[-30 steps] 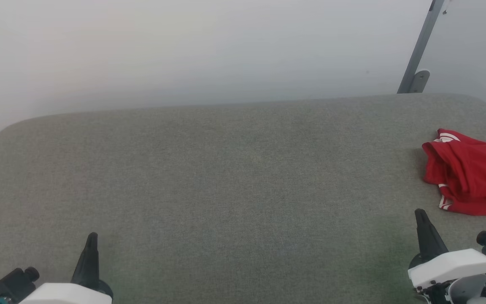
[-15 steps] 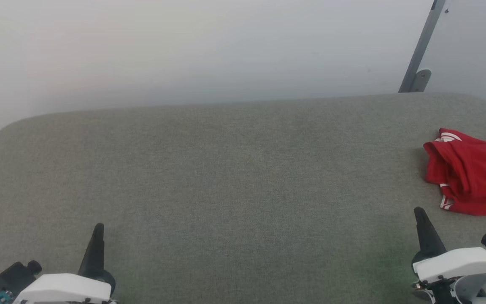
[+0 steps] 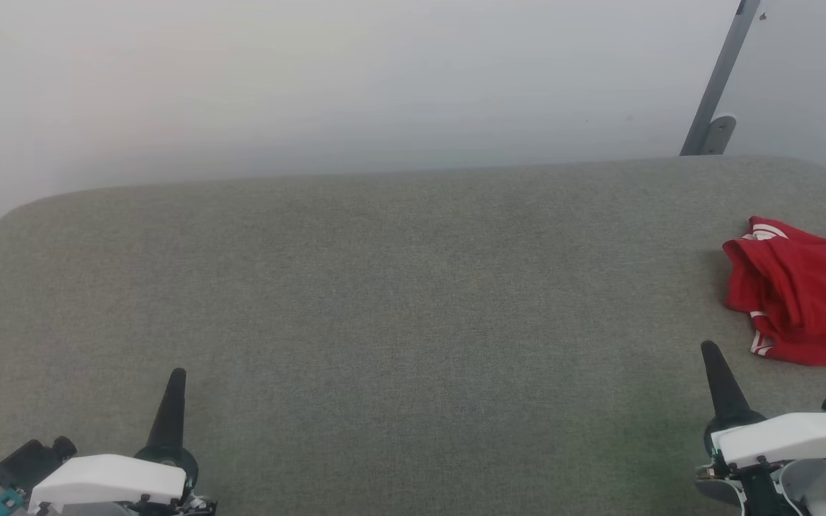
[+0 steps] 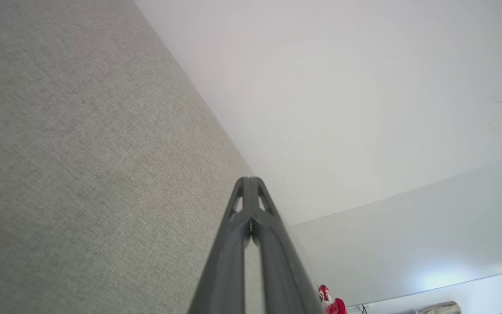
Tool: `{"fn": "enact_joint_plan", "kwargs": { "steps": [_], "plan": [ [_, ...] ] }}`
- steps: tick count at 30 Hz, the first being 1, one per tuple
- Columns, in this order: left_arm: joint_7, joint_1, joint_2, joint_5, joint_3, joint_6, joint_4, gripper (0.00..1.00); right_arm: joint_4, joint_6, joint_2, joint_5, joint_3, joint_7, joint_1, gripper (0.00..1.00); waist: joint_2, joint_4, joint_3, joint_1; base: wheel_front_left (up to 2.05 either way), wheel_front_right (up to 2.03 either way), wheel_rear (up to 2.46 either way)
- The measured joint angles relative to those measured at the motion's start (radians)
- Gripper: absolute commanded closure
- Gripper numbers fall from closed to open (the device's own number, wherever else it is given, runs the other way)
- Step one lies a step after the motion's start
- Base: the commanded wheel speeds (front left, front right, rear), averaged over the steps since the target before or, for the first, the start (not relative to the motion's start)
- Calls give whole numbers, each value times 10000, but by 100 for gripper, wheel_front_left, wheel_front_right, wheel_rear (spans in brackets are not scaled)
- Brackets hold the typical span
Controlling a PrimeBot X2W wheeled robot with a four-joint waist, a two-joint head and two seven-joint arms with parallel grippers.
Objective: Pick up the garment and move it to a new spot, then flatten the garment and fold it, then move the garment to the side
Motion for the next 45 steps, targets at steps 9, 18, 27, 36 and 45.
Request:
{"fn": "enact_joint_plan", "kwargs": {
  "steps": [9,18,27,36,45],
  "plan": [
    [230,-154,-127,-754,4,0,-8,100,-75,0,75,924,-27,224,-49,100,0,21,28,0,0,0,0],
    [439,-245,-199,-1446,6,0,-23,100,-159,0,130,1801,-56,435,-62,100,0,41,55,0,0,0,0],
    [658,-403,-278,-2102,8,0,-33,100,-272,0,180,2581,-77,644,-84,100,0,62,82,0,0,0,0],
    [832,-483,-378,-2721,10,0,-40,100,-337,0,221,3327,-102,830,-116,100,0,83,110,0,0,0,0],
    [1007,-607,-454,-3308,12,0,-52,100,-393,0,257,4034,-130,999,-173,100,0,104,137,0,0,0,0]
  ]
}}
